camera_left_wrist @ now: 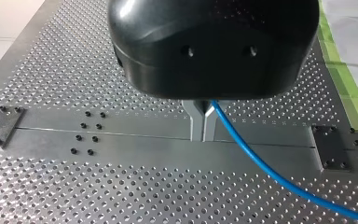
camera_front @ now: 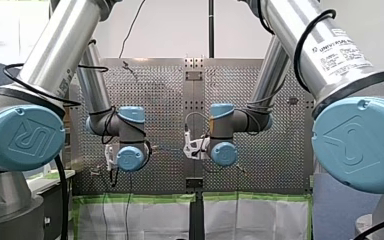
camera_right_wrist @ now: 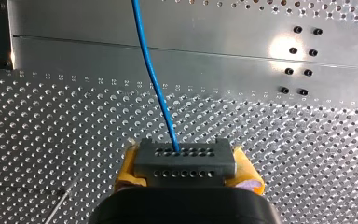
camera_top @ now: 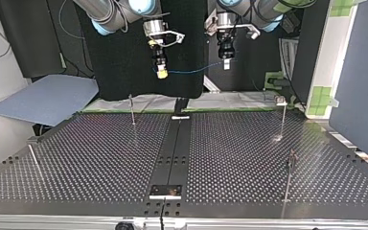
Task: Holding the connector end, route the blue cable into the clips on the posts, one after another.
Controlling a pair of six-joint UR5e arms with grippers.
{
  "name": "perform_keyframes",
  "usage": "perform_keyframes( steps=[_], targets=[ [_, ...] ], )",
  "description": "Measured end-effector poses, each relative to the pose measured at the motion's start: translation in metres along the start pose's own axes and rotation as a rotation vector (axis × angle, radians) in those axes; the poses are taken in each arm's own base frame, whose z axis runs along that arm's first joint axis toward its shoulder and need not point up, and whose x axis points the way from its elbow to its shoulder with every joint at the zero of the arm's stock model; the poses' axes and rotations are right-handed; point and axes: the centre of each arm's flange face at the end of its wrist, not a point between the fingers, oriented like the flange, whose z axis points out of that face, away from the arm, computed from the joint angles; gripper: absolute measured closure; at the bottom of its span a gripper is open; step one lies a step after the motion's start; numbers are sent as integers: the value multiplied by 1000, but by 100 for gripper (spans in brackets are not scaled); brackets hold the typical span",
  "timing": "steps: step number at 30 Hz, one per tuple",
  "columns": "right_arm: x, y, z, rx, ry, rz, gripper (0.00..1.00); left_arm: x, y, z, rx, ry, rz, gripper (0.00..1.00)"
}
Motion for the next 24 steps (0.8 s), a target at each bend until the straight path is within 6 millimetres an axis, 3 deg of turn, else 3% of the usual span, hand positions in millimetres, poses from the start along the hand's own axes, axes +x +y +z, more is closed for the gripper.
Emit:
perform_keyframes(
  steps=[8,17,24],
  targets=[
    [0,0,0,0,0,0,100,1,0,0,-1,2,1,100],
    [0,0,0,0,0,0,100,23,6,-4,-7,51,34,100],
    [0,0,1,0,0,0,100,26,7,-5,-8,60,39,100]
  ],
)
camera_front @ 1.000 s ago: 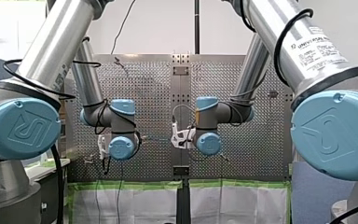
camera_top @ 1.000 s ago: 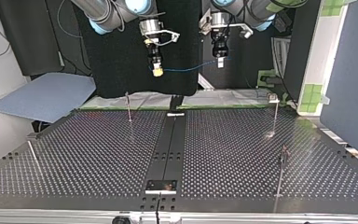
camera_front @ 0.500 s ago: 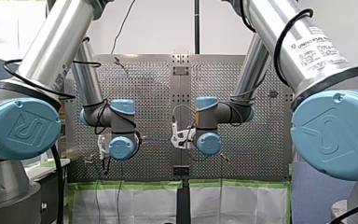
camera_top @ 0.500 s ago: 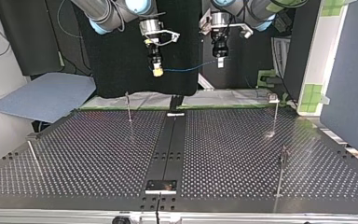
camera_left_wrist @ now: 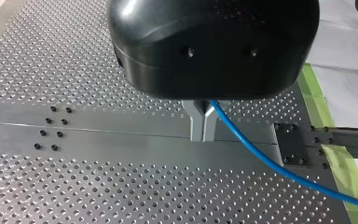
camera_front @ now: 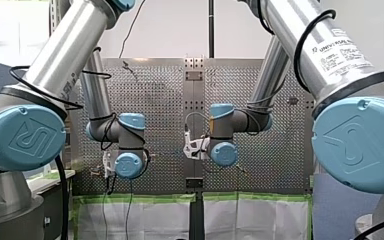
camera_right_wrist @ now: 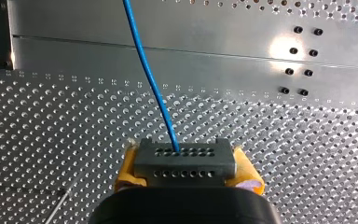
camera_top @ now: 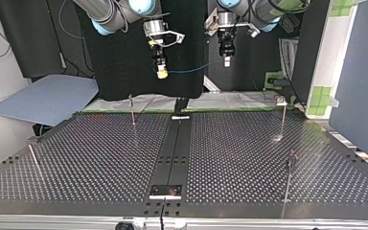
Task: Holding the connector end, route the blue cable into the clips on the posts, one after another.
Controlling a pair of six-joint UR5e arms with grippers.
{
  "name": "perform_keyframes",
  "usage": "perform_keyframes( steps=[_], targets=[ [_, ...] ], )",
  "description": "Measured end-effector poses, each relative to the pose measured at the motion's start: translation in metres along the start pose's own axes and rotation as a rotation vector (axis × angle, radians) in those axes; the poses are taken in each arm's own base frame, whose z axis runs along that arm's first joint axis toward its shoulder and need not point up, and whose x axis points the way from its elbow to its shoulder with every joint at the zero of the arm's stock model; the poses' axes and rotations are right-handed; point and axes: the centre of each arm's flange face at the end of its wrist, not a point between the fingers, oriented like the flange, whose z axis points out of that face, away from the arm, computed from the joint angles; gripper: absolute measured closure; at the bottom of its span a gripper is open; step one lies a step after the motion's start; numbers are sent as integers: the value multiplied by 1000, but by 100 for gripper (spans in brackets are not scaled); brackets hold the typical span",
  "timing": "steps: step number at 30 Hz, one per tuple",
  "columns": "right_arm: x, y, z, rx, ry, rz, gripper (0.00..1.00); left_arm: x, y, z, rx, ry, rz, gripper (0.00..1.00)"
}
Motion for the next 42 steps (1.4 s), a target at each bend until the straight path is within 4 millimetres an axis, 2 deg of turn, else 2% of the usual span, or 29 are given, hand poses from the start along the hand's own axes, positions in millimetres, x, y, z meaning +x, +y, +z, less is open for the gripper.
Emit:
perform_keyframes(
  steps=[9,20,25,35,42],
  targets=[
    [-3,2,1,-9,-9,3,100,0,0,0,0,0,0,100],
    [-53,12,-13,-86,-151,-28,100,0,0,0,0,0,0,100],
    [-62,14,-15,-105,-171,-35,100,0,0,0,0,0,0,100],
    [-59,16,-12,-110,-168,-33,100,-4,-2,-2,-1,-7,8,100],
    [-20,14,15,-95,-113,32,100,-21,-2,-1,-25,-18,28,100]
  ],
)
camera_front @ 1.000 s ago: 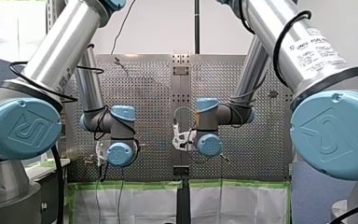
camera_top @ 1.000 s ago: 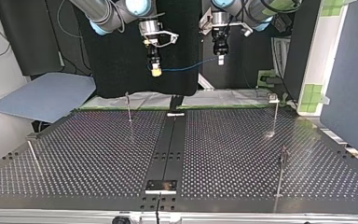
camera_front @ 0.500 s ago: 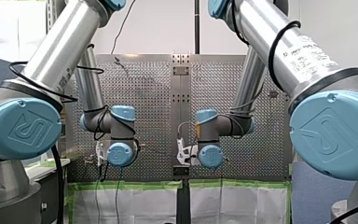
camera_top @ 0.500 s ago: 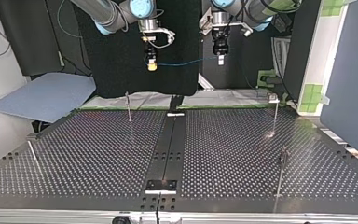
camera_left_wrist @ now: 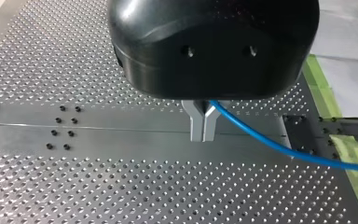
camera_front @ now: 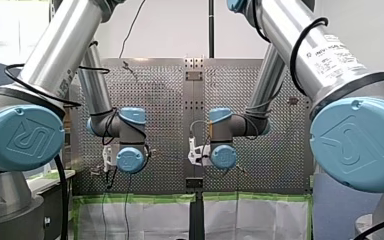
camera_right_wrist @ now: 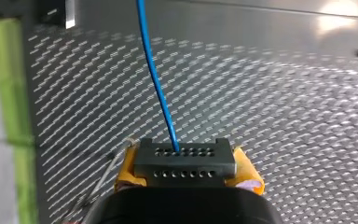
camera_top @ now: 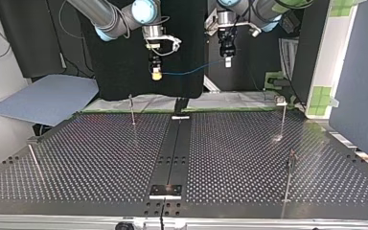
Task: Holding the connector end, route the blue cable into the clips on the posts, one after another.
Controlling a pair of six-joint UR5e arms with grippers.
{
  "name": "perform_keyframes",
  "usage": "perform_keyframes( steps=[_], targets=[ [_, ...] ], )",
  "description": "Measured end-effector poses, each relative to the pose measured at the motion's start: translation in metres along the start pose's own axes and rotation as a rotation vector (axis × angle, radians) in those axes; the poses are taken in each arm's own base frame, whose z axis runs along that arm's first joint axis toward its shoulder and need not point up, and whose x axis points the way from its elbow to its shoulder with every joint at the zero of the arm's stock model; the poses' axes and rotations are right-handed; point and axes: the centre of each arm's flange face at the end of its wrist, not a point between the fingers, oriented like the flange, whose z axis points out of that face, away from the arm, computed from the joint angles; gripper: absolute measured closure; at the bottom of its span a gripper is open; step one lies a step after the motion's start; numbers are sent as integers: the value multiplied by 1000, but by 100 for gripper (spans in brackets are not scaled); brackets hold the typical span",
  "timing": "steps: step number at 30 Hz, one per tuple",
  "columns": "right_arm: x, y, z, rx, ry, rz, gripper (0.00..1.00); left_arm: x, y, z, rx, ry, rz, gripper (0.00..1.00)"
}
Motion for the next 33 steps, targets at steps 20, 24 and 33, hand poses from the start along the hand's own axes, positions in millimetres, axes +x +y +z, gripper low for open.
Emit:
perform_keyframes(
  steps=[20,24,33],
  targets=[
    [147,-16,30,167,190,175,100,-51,20,3,-101,-3,-34,100],
    [172,-21,29,200,223,179,100,-61,25,3,-113,-4,-38,100],
    [191,-37,19,269,250,183,100,-94,27,17,-134,-37,-85,100]
  ],
)
